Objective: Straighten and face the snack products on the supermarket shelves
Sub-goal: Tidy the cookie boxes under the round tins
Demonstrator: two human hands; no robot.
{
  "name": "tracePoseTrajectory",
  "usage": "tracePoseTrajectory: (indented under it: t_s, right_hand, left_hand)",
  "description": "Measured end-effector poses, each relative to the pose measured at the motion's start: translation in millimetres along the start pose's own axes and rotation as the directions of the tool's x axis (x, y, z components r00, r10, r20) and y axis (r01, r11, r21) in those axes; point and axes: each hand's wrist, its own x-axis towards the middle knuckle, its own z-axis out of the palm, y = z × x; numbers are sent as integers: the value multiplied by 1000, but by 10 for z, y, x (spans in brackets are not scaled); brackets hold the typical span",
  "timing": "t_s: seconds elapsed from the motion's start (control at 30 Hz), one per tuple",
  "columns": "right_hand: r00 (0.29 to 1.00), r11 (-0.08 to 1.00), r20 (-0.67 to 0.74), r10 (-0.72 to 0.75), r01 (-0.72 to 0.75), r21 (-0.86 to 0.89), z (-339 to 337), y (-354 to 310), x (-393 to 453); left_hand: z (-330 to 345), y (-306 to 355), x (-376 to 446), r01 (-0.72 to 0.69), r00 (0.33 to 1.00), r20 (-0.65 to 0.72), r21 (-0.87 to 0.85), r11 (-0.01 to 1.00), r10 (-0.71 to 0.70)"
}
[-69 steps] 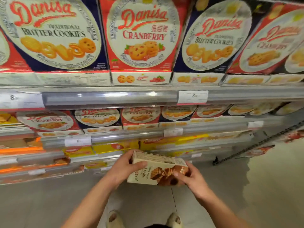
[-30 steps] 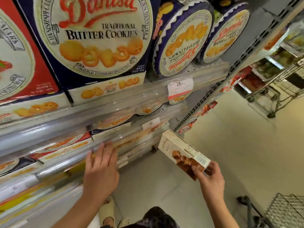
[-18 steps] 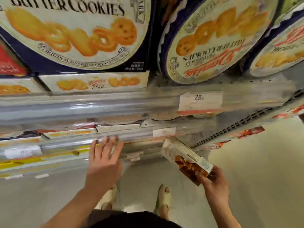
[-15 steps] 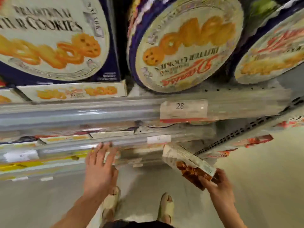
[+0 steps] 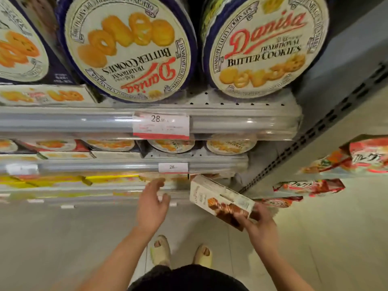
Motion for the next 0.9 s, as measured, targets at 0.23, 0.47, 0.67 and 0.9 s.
tracePoseTrajectory:
  t_s: [0.23,0.47,0.67,0.9]
  right_hand:
    - [996,995,72,-54,48,82,65,80,101]
    - [993,985,-87,79,-64,163,159,-58,233]
    - [993,971,73,89,-103,215,234,70,361]
    - [959,960,266,95,-159,230,460,90,453]
  left_hand:
    - [534,355,-54,333,898,360,-172,927,-255]
    - [588,259,80,434,856,430,-292,852,-288]
    - [388,-26,112,444,796,534,-195,875,-285]
    - [-23,-295,98,433,816,531,-299,851,-229]
